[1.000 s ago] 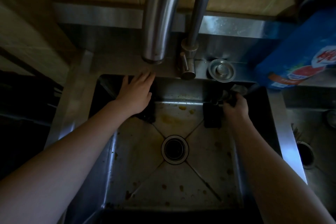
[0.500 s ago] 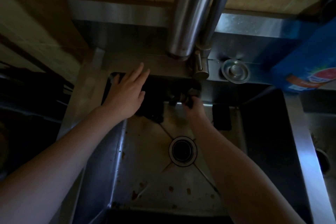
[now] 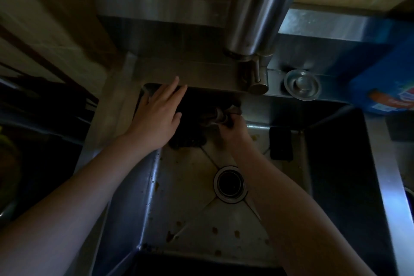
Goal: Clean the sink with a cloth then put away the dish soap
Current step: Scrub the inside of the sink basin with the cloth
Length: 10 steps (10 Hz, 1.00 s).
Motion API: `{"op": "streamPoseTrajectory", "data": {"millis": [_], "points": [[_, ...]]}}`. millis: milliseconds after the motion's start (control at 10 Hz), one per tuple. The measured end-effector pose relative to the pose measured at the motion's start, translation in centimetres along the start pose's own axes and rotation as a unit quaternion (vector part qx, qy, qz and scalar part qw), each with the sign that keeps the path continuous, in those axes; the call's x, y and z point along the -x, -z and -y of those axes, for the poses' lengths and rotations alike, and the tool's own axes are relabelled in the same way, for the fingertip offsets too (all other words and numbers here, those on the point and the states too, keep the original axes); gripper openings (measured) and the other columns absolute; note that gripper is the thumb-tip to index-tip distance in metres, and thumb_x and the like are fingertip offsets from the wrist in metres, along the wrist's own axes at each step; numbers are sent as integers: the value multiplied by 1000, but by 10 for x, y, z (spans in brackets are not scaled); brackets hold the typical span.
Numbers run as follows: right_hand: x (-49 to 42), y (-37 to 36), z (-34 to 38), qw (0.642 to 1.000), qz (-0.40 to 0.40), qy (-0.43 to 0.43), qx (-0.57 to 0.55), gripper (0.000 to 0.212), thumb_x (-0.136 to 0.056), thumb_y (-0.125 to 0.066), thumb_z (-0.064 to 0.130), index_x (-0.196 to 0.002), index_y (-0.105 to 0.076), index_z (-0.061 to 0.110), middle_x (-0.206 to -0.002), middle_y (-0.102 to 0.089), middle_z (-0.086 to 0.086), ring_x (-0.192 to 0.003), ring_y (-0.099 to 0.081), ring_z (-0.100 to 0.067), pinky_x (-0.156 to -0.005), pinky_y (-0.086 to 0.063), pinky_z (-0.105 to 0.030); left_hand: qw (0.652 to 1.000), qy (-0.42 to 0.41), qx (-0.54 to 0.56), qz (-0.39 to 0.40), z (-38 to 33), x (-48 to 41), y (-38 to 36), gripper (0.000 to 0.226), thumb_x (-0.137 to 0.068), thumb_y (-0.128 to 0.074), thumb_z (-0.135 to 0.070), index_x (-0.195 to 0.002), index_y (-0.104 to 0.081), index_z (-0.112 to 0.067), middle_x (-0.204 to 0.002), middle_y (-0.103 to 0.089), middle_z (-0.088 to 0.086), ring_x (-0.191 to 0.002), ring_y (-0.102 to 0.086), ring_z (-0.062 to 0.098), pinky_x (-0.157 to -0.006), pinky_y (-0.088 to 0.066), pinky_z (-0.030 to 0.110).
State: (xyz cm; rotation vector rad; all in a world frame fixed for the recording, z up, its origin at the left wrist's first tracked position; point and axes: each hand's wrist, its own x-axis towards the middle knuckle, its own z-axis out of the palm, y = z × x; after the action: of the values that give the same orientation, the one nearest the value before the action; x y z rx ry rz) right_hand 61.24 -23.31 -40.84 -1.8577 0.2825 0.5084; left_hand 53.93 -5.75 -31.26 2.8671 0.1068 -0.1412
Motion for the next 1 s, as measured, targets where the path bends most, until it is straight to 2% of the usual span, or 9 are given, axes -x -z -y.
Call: {"op": "streamPoseTrajectory", "data": {"millis": [100, 300, 400, 500, 600, 700, 800, 900, 1000], "points": [[-2, 42, -16, 994, -4, 66, 91, 25, -90, -55, 3, -113, -57, -5, -109, -62, -23, -106, -59, -38, -87, -48, -35, 1000, -7, -10, 3, -3, -3, -1, 63, -93, -48, -26, -148, -17, -23, -158, -7, 0, -143, -13, 22, -111, -21, 56], [-9, 116, -32, 992, -42, 25, 112, 20, -88, -58, 3, -104, -60, -8, -103, -64, -28, -99, -60, -43, -81, -50, -42, 1000, -16, -14, 16, -12, -12, -7, 65, -93, -49, -25, -148, -16, -23, -158, -8, 0, -143, -14, 22, -111, -19, 51], [-15, 143, -41, 990, -86, 5, 116, 26, -89, -58, 8, -111, -57, -6, -109, -62, -26, -103, -59, -41, -83, -49, -40, 999, -13, -19, 29, -16, -17, -10, 65, -93, -48, -26, -148, -14, -23, -158, -8, 0, -143, -13, 22, -111, -20, 53], [-18, 157, -42, 987, -106, -6, 122, 26, -88, -57, 6, -112, -56, -6, -110, -61, -26, -104, -59, -41, -85, -48, -41, 999, -8, -24, 40, -16, -19, -13, 66, -94, -47, -27, -149, -11, -25, -158, -8, -1, -143, -11, 21, -111, -19, 52], [-22, 150, -41, 983, -141, -43, 110, 35, -89, -56, 6, -124, -53, 2, -120, -58, -22, -110, -57, -35, -92, -47, -36, 998, 2, -28, 52, -11, -19, -15, 66, -94, -46, -28, -149, -10, -25, -158, -7, -1, -144, -10, 21, -112, -18, 52], [-20, 133, -41, 986, -105, -40, 126, 35, -89, -56, 8, -124, -52, 1, -120, -58, -22, -111, -57, -36, -94, -48, -40, 998, 9, -31, 52, -6, -18, -15, 66, -94, -47, -28, -149, -11, -24, -158, -8, 0, -144, -11, 22, -112, -18, 51], [-20, 106, -45, 991, -58, -22, 120, 30, -90, -56, 6, -117, -54, -6, -114, -60, -26, -104, -58, -39, -80, -49, -30, 998, 19, -32, 45, 1, -14, -12, 66, -93, -48, -27, -149, -13, -24, -158, -9, 0, -144, -11, 22, -111, -18, 52], [-21, 73, -44, 998, -26, -56, 34, 27, -90, -57, 7, -115, -56, -4, -108, -61, -21, -82, -57, -22, -63, -45, -18, 999, 23, -26, 25, 8, -8, -6, 65, -92, -50, -24, -148, -17, -22, -158, -11, 1, -143, -14, 24, -112, -19, 54], [-16, 36, -21, 996, -33, -57, -65, 7, -92, -52, 7, -95, -59, 6, -84, -60, -10, -69, -53, -12, -52, -51, -16, 1000, 24, -19, 4, 16, -1, 1, 64, -91, -51, -22, -147, -20, -21, -157, -13, 3, -142, -16, 25, -112, -20, 52]]}}
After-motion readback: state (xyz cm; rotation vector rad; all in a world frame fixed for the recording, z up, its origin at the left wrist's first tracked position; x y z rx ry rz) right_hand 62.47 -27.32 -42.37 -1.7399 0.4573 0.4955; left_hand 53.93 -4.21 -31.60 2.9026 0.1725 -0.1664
